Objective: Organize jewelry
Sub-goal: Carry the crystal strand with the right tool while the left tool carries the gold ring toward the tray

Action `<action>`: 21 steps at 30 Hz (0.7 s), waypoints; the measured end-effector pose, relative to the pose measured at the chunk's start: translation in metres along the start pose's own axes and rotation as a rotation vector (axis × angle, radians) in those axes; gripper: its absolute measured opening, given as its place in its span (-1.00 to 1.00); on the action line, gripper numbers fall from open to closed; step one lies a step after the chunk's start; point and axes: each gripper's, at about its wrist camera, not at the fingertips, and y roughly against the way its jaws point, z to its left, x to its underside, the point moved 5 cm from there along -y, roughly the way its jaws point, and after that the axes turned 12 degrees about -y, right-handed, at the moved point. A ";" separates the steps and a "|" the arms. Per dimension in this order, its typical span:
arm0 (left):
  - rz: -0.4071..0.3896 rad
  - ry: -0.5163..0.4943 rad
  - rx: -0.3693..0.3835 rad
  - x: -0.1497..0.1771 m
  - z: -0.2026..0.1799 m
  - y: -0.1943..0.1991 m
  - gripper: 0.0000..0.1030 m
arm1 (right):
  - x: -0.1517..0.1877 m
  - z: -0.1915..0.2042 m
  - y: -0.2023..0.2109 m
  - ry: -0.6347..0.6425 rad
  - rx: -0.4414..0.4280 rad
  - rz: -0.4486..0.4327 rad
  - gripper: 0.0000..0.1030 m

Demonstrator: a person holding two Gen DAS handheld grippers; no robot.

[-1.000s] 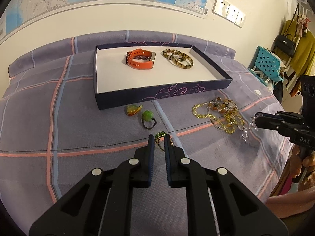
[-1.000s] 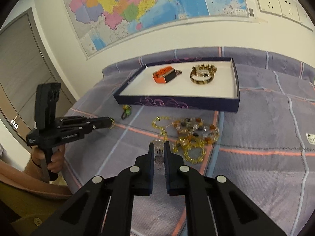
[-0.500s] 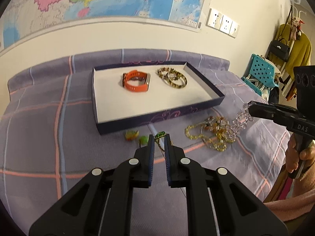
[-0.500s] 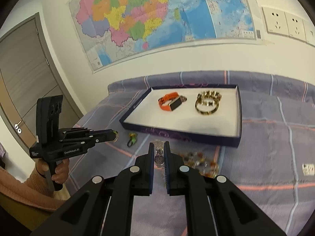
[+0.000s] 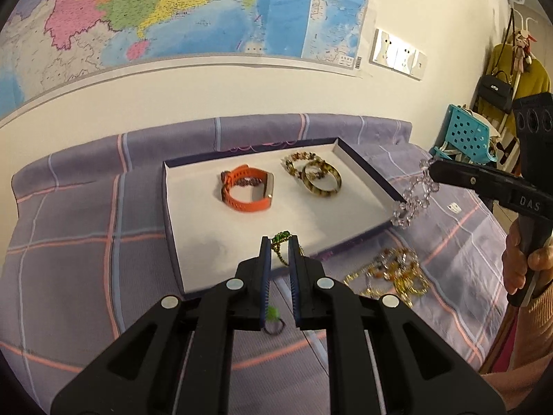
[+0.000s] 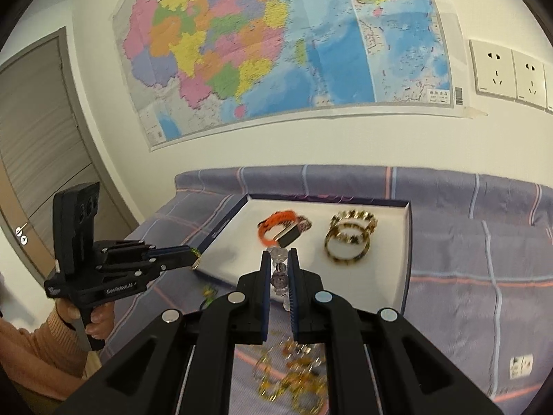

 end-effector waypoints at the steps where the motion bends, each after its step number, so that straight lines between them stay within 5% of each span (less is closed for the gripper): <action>1: 0.003 -0.001 -0.004 -0.002 0.002 -0.003 -0.79 | -0.003 -0.002 -0.003 0.001 0.001 0.001 -0.85; 21: 0.110 0.031 0.005 -0.019 0.027 -0.077 -0.79 | -0.014 -0.042 -0.082 -0.073 0.054 0.094 -0.85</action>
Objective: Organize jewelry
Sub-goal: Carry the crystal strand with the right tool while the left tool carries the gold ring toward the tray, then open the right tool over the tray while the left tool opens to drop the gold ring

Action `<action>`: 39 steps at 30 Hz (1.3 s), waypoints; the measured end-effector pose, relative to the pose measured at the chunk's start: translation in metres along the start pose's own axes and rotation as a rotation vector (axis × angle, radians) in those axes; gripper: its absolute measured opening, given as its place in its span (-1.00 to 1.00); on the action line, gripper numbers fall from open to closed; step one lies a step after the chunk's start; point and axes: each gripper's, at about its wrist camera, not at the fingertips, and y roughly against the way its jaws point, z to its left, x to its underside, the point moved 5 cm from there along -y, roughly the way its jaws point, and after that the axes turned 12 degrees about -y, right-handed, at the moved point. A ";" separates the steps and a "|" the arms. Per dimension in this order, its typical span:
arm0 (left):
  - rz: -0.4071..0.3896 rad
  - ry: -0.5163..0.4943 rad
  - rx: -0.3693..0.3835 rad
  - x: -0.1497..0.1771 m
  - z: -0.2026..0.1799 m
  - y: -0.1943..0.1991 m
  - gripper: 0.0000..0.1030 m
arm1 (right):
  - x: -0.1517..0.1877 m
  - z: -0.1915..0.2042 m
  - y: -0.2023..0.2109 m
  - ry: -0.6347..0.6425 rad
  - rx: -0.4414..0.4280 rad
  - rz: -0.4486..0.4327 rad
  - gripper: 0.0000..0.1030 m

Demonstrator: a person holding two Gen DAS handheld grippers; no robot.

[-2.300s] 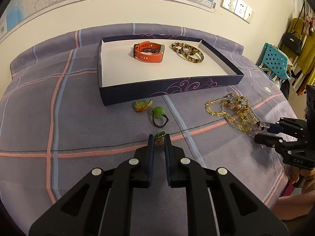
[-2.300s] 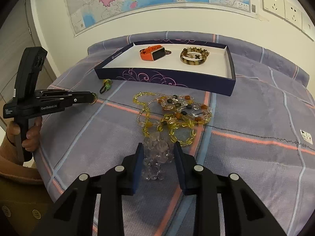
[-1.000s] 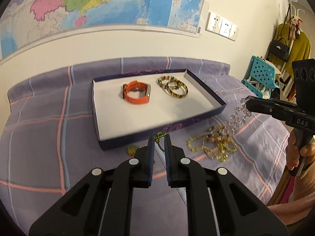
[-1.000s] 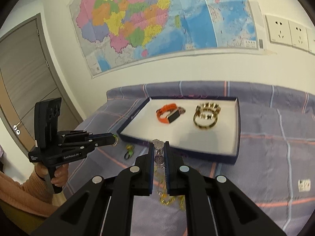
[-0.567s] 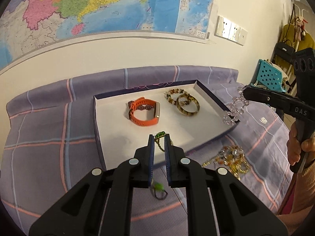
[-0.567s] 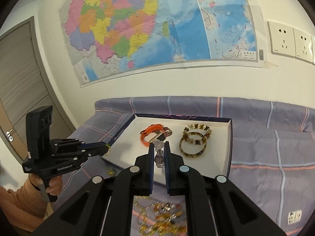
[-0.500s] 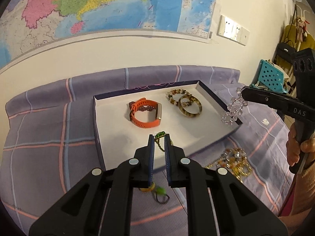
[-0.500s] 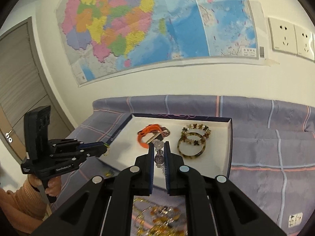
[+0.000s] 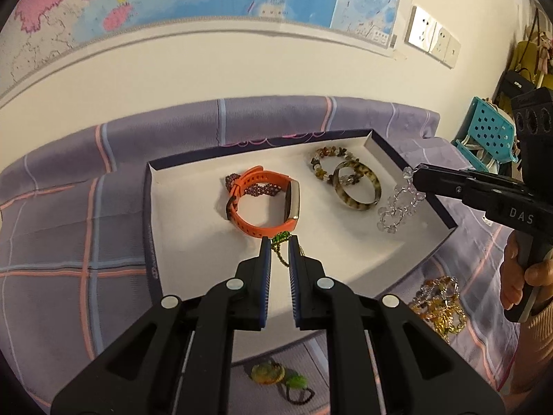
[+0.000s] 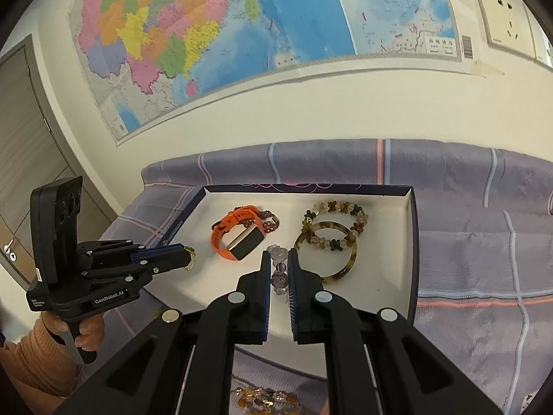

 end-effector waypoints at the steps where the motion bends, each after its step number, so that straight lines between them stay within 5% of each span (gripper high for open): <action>1: 0.009 0.004 0.005 0.000 0.001 -0.004 -0.79 | 0.000 -0.001 -0.002 0.000 0.001 0.005 -0.85; 20: 0.097 0.061 0.029 0.009 0.013 -0.040 -0.77 | -0.003 -0.023 -0.030 -0.050 0.064 0.044 -0.80; 24: 0.093 0.062 0.026 0.008 0.011 -0.039 -0.53 | -0.003 -0.026 -0.029 -0.059 0.071 0.042 -0.78; 39: -0.100 0.063 -0.003 0.007 0.011 0.047 -0.18 | 0.013 -0.008 0.024 -0.009 0.032 -0.019 -0.33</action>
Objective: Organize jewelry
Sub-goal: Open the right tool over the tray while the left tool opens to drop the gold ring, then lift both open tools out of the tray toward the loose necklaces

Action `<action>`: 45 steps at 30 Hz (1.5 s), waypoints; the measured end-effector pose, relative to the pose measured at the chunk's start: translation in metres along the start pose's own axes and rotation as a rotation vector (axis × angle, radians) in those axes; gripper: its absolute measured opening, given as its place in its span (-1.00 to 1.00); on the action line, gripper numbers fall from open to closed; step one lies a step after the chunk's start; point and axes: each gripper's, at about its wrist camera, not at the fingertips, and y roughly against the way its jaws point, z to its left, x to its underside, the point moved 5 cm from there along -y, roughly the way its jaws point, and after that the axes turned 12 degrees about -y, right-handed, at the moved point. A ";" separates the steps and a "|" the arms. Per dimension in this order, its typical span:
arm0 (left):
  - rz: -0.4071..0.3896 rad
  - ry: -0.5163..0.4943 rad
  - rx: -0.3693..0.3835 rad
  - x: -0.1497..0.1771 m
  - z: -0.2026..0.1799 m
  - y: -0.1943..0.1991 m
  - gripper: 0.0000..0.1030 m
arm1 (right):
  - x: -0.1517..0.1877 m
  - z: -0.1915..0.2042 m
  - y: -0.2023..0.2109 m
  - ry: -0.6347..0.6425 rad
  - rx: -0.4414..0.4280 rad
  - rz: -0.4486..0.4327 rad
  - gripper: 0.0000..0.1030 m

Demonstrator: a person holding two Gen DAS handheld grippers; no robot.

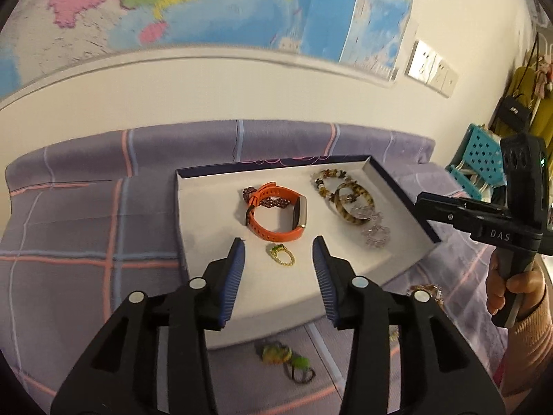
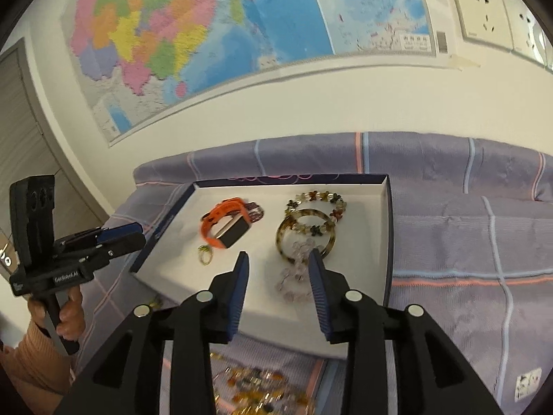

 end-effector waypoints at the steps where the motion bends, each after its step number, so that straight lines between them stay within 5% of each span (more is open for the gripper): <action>1: -0.007 0.004 -0.004 0.003 0.000 0.006 -0.18 | 0.003 0.002 0.005 0.009 -0.006 0.000 -0.32; 13: 0.009 0.008 -0.019 0.055 -0.005 0.037 -0.07 | 0.081 0.012 0.028 0.081 0.022 0.109 -0.30; 20: 0.047 -0.028 -0.026 0.082 -0.020 0.038 -0.01 | 0.114 0.009 0.032 0.071 0.039 0.137 -0.08; 34: 0.079 -0.021 -0.004 0.094 -0.035 0.031 0.04 | 0.136 0.025 0.015 0.183 0.171 0.144 0.24; 43: 0.086 -0.015 0.005 0.096 -0.037 0.029 0.05 | 0.136 0.018 0.022 0.182 0.180 0.146 -0.78; 45: 0.085 -0.016 0.007 0.096 -0.038 0.029 0.05 | 0.138 0.015 0.027 0.157 0.149 0.155 -0.81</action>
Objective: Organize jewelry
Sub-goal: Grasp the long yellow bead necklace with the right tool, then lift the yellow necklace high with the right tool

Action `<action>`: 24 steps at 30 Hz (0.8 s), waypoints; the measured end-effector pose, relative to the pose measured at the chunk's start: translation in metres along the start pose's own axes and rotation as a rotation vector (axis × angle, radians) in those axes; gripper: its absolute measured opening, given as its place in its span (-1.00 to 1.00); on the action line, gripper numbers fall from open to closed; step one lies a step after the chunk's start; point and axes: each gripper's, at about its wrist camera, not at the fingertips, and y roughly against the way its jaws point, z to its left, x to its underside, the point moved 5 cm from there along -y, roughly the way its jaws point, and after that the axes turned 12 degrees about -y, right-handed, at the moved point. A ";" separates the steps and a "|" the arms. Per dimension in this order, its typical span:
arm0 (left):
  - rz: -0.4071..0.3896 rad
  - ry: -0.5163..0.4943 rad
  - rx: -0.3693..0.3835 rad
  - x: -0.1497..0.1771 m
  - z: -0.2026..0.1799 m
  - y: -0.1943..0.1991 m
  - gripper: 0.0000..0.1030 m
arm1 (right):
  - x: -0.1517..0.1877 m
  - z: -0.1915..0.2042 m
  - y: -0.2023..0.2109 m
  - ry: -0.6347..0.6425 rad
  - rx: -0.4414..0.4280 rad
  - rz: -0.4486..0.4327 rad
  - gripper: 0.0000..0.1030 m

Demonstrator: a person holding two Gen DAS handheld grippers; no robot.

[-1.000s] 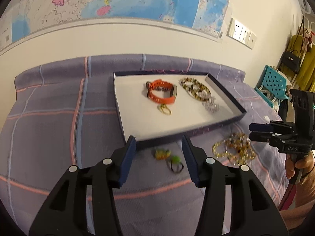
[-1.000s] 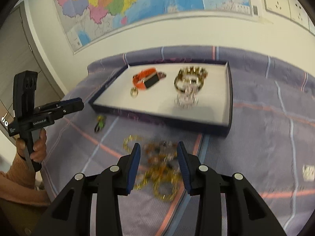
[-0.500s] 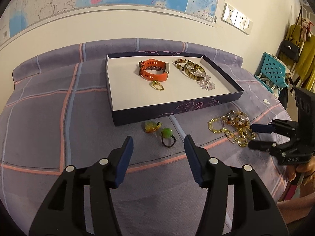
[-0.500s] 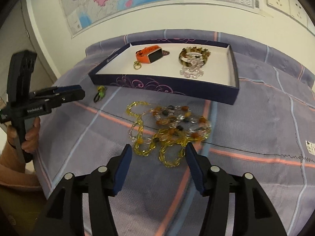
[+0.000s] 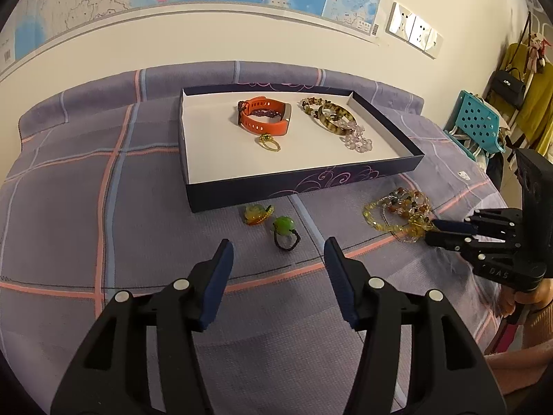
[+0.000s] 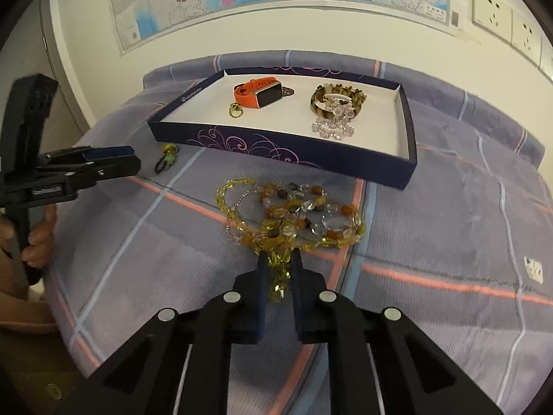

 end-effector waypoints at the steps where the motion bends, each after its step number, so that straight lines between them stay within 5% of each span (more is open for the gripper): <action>1: -0.001 -0.002 0.001 0.000 -0.001 0.000 0.05 | 0.001 0.000 0.001 -0.009 -0.015 0.003 -0.83; 11: -0.001 -0.004 0.005 0.001 -0.003 -0.001 0.05 | -0.019 -0.006 0.054 -0.135 -0.235 -0.093 -0.85; 24: 0.001 -0.019 0.018 0.001 -0.008 -0.002 0.05 | -0.074 0.004 0.140 -0.115 -0.332 -0.326 -0.85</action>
